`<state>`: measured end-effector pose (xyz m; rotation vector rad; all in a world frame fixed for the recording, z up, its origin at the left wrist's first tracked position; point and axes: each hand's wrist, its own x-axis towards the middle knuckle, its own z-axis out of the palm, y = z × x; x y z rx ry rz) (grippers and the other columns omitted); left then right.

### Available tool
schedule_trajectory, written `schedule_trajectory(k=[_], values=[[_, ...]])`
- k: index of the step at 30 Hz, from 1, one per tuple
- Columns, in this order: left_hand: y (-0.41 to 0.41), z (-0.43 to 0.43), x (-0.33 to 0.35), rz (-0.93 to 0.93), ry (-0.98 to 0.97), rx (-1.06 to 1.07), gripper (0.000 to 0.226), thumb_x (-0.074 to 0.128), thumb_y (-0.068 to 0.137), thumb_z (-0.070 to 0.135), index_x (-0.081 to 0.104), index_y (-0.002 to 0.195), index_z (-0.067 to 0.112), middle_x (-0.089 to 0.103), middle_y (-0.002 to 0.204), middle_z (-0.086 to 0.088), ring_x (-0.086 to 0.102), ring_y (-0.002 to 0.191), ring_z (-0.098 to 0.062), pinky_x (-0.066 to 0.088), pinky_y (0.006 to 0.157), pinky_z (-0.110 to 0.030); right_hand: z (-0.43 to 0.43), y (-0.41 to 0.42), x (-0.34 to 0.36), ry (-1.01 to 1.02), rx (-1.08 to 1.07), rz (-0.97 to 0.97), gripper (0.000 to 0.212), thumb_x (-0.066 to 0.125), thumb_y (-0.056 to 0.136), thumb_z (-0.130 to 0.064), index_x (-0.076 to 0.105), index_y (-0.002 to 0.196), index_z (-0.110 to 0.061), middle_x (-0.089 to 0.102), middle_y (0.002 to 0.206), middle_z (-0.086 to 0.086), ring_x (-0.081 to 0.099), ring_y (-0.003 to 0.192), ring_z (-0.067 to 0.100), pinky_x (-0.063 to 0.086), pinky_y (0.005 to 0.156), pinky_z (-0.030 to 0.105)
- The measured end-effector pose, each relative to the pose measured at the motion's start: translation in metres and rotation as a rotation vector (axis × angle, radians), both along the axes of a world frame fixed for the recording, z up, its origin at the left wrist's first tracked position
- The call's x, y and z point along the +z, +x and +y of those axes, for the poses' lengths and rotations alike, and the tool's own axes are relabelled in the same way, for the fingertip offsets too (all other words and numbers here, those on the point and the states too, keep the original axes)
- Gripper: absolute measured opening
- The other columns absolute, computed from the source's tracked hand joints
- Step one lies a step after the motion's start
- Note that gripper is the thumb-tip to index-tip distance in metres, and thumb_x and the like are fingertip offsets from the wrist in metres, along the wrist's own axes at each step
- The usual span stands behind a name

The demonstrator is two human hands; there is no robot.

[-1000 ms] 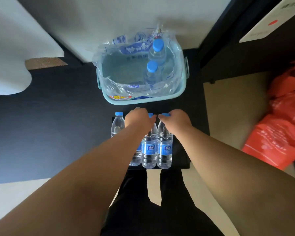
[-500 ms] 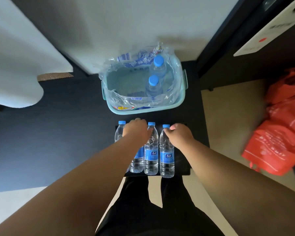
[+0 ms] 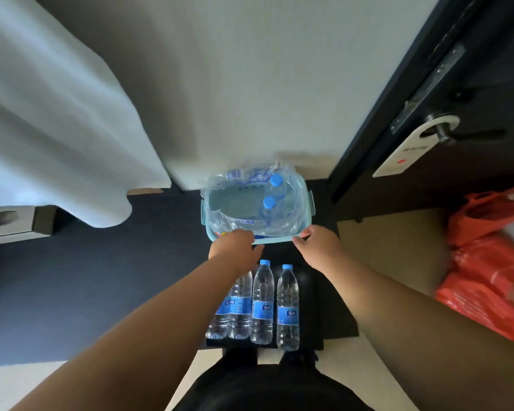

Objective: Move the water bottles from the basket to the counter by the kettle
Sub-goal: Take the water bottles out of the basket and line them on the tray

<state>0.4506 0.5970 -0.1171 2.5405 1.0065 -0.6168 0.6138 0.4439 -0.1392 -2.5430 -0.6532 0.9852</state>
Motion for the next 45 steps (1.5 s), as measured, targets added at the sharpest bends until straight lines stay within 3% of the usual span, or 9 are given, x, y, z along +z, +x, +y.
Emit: schedule_trajectory(k=[7, 13, 18, 21, 26, 30, 34, 41, 45], values=[[0.027, 0.023, 0.047, -0.139, -0.012, 0.158, 0.041, 0.047, 0.093, 0.063, 0.067, 0.113, 0.033, 0.072, 0.099, 0.009, 0.06, 0.075, -0.016, 0.043, 0.063, -0.028, 0.035, 0.027, 0.044, 0.086, 0.051, -0.083, 0.04, 0.061, 0.096, -0.052, 0.065, 0.123, -0.022, 0.065, 0.101, -0.006, 0.066, 0.081, 0.012, 0.059, 0.071, 0.033], [0.056, 0.041, 0.052, -0.18, -0.011, 0.162, 0.047, 0.05, 0.094, 0.061, 0.061, 0.131, 0.034, 0.071, 0.116, 0.008, 0.065, 0.091, -0.017, 0.052, 0.076, -0.031, 0.068, 0.044, 0.053, 0.097, 0.109, -0.12, 0.039, 0.06, 0.096, -0.046, 0.061, 0.129, -0.025, 0.066, 0.105, -0.002, 0.065, 0.074, 0.012, 0.057, 0.067, 0.034], [0.075, 0.044, 0.038, -0.176, -0.023, 0.139, 0.045, 0.055, 0.093, 0.055, 0.058, 0.134, 0.036, 0.07, 0.118, 0.008, 0.069, 0.095, -0.02, 0.049, 0.07, -0.031, 0.096, 0.049, 0.047, 0.141, 0.151, -0.15, 0.043, 0.061, 0.097, -0.039, 0.057, 0.136, -0.022, 0.07, 0.111, 0.006, 0.067, 0.091, 0.023, 0.05, 0.073, 0.034], [0.082, 0.043, 0.025, -0.169, -0.05, 0.12, 0.038, 0.059, 0.09, 0.05, 0.058, 0.125, 0.035, 0.069, 0.105, 0.007, 0.063, 0.079, -0.019, 0.047, 0.063, -0.031, 0.108, 0.053, 0.041, 0.145, 0.211, -0.181, 0.047, 0.057, 0.097, -0.035, 0.052, 0.144, -0.027, 0.068, 0.104, 0.004, 0.066, 0.093, 0.027, 0.046, 0.071, 0.034], [0.092, 0.043, 0.002, -0.19, -0.089, 0.077, 0.029, 0.061, 0.093, 0.042, 0.059, 0.12, 0.033, 0.07, 0.107, 0.003, 0.069, 0.089, -0.026, 0.057, 0.072, -0.037, 0.128, 0.06, 0.032, -0.008, 0.362, -0.215, 0.048, 0.057, 0.099, -0.033, 0.047, 0.146, -0.032, 0.063, 0.132, 0.004, 0.061, 0.116, 0.033, 0.05, 0.088, 0.037], [0.091, 0.041, -0.007, -0.236, -0.114, 0.104, 0.023, 0.06, 0.095, 0.038, 0.061, 0.116, 0.029, 0.067, 0.102, 0.001, 0.068, 0.084, -0.028, 0.059, 0.069, -0.04, 0.136, 0.056, 0.026, -0.123, 0.374, -0.222, 0.032, 0.053, 0.097, -0.03, 0.048, 0.128, -0.029, 0.064, 0.112, 0.007, 0.063, 0.098, 0.033, 0.043, 0.073, 0.036], [0.084, 0.039, -0.004, -0.254, -0.139, 0.119, 0.017, 0.06, 0.094, 0.031, 0.061, 0.11, 0.024, 0.066, 0.097, -0.002, 0.064, 0.079, -0.027, 0.056, 0.066, -0.036, 0.131, 0.049, 0.028, -0.15, 0.348, -0.28, 0.04, 0.055, 0.095, -0.022, 0.043, 0.133, -0.025, 0.06, 0.104, 0.01, 0.055, 0.085, 0.031, 0.041, 0.072, 0.039], [0.068, 0.044, 0.024, -0.376, -0.156, 0.255, 0.005, 0.063, 0.09, 0.03, 0.058, 0.089, 0.027, 0.058, 0.075, 0.008, 0.059, 0.068, -0.02, 0.043, 0.054, -0.029, 0.103, 0.041, 0.051, 0.123, 0.256, -0.326, 0.021, 0.057, 0.1, -0.03, 0.052, 0.116, -0.019, 0.059, 0.081, 0.003, 0.06, 0.073, 0.028, 0.039, 0.054, 0.035], [0.058, 0.047, 0.055, -0.513, -0.14, 0.362, 0.005, 0.067, 0.087, 0.027, 0.065, 0.089, 0.024, 0.061, 0.074, 0.007, 0.061, 0.069, -0.019, 0.05, 0.062, -0.03, 0.088, 0.036, 0.08, 0.275, 0.165, -0.28, 0.021, 0.068, 0.095, -0.032, 0.058, 0.111, -0.022, 0.067, 0.085, 0.0, 0.063, 0.074, 0.024, 0.052, 0.062, 0.039]])
